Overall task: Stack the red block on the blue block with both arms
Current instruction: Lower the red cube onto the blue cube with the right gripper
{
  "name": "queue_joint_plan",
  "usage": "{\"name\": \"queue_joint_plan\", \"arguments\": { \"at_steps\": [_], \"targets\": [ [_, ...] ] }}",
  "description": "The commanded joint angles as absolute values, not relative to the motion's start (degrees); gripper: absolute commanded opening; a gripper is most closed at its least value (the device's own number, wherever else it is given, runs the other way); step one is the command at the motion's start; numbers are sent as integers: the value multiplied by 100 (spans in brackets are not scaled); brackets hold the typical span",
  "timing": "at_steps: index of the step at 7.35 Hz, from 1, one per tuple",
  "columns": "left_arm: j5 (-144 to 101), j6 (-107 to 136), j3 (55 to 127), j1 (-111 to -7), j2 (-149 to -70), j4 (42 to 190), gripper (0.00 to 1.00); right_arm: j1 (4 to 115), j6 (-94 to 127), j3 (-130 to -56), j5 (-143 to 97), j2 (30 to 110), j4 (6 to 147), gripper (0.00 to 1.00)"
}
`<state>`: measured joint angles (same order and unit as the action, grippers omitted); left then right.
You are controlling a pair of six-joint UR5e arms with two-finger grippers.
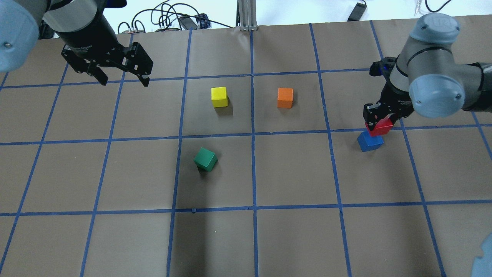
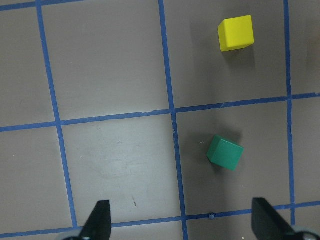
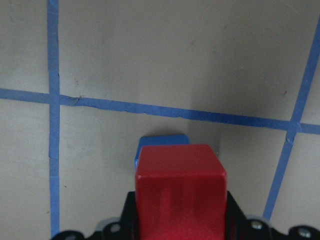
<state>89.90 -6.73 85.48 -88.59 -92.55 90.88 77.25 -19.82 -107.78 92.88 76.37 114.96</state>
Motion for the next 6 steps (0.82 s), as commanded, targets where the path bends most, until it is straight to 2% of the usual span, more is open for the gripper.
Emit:
{"name": "queue_joint_plan", "arguments": {
  "at_steps": [1, 3, 4, 5, 6],
  "targets": [
    [8991, -677, 8552, -8859, -9255, 9088, 100, 7717, -1986, -10925, 9273, 7655, 11628, 0],
    [8991, -677, 8578, -8868, -9255, 9079, 100, 7717, -1986, -10986, 9264, 7655, 11628, 0],
    [8991, -677, 8569, -8868, -9255, 9079, 100, 7717, -1986, -11004, 9264, 7664, 11628, 4],
    [8991, -677, 8569, -8868, -9255, 9079, 100, 7717, -1986, -11004, 9264, 7664, 11628, 13],
    [8991, -677, 8578, -8868, -9255, 9079, 100, 7717, -1986, -11004, 9264, 7664, 11628, 30]
  ]
}}
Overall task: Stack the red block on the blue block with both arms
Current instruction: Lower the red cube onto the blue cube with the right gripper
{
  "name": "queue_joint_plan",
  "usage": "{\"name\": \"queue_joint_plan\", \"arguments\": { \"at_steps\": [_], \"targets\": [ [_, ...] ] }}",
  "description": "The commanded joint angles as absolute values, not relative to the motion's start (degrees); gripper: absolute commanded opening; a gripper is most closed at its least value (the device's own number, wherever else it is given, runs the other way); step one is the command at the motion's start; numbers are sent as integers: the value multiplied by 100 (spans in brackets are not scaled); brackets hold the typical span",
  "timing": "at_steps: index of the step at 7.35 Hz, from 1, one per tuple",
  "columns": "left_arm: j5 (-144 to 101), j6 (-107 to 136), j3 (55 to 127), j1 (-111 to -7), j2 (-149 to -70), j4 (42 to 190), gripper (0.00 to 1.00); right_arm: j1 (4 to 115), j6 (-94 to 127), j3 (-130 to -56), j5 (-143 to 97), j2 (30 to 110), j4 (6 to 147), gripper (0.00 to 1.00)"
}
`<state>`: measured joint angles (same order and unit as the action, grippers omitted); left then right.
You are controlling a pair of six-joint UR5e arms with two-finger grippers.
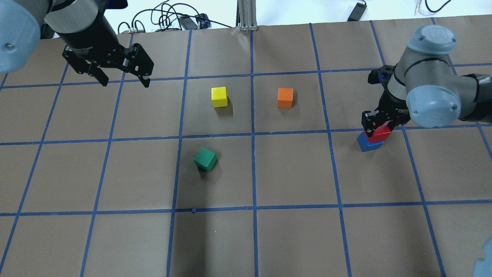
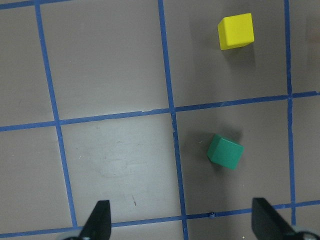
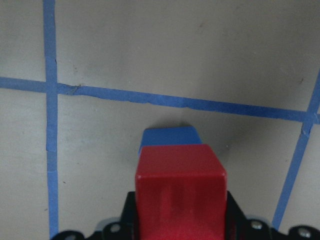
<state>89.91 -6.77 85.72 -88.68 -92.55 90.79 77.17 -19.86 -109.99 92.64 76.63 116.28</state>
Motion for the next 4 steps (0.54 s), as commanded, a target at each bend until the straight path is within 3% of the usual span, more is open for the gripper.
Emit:
{"name": "queue_joint_plan", "arguments": {
  "at_steps": [1, 2, 3, 4],
  "targets": [
    [8991, -677, 8578, -8868, -9246, 9079, 100, 7717, -1986, -11004, 9264, 7655, 11637, 68],
    [8991, -685, 8569, -8868, -9246, 9079, 100, 7717, -1986, -11004, 9264, 7655, 11689, 92],
    [8991, -686, 8569, -8868, -9246, 9079, 100, 7717, -1986, -11004, 9264, 7655, 11698, 100],
    [8991, -686, 8569, -8868, -9246, 9079, 100, 7717, -1986, -11004, 9272, 7655, 11698, 100]
  ]
}}
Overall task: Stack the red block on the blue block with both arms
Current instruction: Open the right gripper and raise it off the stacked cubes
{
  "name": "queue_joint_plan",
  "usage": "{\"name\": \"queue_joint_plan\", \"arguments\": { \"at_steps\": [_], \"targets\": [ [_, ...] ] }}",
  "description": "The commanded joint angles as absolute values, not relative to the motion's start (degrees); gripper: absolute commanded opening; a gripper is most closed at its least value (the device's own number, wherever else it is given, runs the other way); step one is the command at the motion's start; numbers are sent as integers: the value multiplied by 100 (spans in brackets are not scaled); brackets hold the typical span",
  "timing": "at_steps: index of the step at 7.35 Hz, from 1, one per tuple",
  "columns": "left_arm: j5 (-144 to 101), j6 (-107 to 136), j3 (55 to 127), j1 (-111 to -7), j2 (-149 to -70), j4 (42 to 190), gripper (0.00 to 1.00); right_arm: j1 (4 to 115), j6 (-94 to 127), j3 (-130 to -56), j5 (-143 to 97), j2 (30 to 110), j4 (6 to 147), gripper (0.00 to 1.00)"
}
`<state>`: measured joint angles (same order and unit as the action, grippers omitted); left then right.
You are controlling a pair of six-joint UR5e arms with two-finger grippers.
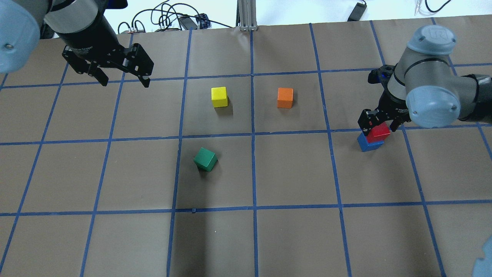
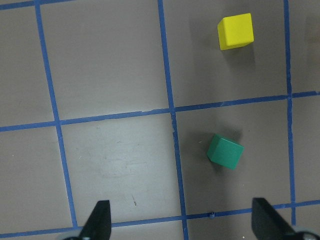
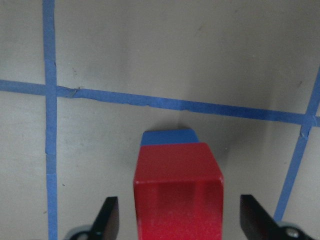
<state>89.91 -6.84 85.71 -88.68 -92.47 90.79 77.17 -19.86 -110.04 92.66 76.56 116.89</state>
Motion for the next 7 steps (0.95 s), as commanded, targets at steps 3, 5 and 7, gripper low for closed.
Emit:
{"name": "queue_joint_plan", "arguments": {
  "at_steps": [3, 5, 7],
  "targets": [
    [8991, -686, 8561, -8868, -9246, 9079, 100, 7795, -1872, -10532, 9185, 7936, 11140, 100],
    [8991, -686, 8561, -8859, -9246, 9079, 100, 8049, -1662, -9778, 9211, 7980, 10097, 100],
    [8991, -686, 8561, -8859, -9246, 9079, 100, 8514, -778, -8977, 9202, 8129, 8996, 100]
  ]
}}
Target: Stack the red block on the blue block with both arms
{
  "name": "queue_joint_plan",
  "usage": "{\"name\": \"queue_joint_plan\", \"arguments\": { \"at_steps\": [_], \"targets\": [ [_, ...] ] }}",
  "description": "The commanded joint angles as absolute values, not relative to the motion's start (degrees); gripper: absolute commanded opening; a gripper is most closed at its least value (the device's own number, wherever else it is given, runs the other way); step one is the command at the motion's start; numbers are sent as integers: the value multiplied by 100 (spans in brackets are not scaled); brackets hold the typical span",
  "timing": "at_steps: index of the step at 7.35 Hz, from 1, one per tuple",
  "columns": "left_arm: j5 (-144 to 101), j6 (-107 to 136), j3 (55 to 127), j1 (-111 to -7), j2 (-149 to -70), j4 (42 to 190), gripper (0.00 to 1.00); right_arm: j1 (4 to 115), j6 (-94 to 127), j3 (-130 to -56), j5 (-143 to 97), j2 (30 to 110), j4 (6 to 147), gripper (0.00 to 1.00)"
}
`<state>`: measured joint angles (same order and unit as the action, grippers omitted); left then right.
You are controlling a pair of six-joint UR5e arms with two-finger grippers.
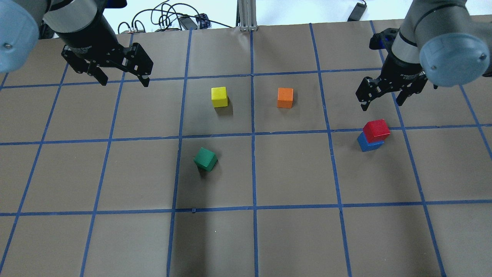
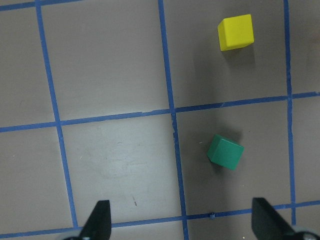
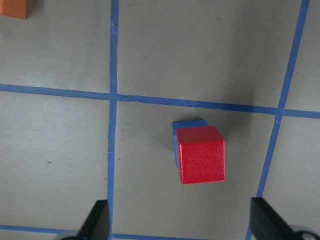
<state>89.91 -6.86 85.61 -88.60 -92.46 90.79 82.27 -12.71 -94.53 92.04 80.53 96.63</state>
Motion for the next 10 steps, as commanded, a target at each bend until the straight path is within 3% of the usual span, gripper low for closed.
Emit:
{"name": "queue_joint_plan", "arguments": {
  "at_steps": [1, 4, 10],
  "targets": [
    [8991, -686, 8561, -8859, -9246, 9044, 100, 8752, -512, -8617, 9202, 8208, 8574, 100],
    [8991, -677, 8561, -8859, -9246, 9044, 100, 8904, -264, -8359, 9193, 8235, 8235, 100],
    [8991, -686, 8561, -8868, -9246, 9044, 100, 8947, -211, -8578, 9184, 8534, 8279, 100]
  ]
}}
